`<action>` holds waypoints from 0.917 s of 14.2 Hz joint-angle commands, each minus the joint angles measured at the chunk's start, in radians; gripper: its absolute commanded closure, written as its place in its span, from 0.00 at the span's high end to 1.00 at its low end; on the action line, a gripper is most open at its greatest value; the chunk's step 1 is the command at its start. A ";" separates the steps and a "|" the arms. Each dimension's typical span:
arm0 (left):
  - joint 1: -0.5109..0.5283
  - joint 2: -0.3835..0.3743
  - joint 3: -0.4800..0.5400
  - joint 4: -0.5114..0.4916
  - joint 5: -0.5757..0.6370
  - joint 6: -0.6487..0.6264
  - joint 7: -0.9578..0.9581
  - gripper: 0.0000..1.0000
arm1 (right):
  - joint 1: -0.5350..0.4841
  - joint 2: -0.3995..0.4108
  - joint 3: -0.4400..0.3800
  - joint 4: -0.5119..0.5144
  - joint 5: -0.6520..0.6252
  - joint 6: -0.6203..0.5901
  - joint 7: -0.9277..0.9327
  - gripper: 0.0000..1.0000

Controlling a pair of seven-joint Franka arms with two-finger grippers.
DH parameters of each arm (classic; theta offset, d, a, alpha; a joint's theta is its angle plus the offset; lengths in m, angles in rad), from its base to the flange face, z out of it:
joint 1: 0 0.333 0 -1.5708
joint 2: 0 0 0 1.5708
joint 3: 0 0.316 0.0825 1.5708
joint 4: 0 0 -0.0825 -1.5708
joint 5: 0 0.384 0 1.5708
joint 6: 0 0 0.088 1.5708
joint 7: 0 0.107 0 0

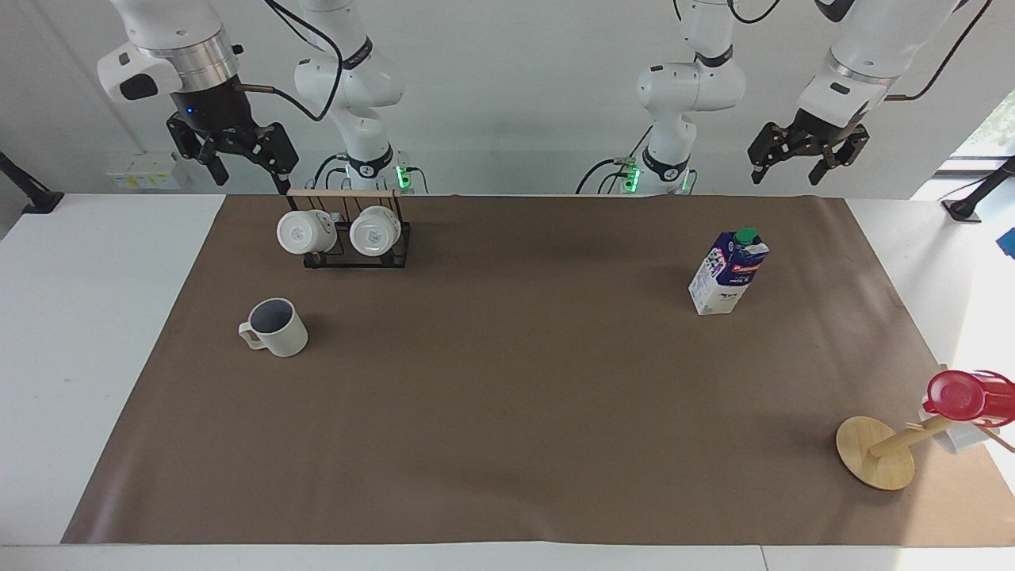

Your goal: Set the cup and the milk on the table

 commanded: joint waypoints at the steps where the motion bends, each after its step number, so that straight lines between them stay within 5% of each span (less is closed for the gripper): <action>1: 0.006 0.007 -0.002 0.012 -0.012 -0.002 0.001 1.00 | -0.009 -0.026 -0.003 -0.030 0.006 0.007 -0.028 1.00; 9: 0.020 0.005 0.001 0.012 -0.011 -0.006 0.001 1.00 | -0.046 0.003 -0.005 -0.032 0.024 0.089 -0.046 1.00; 13: 0.018 0.005 0.003 0.012 -0.011 -0.006 0.001 1.00 | -0.046 0.001 -0.005 -0.137 0.024 0.183 -0.080 1.00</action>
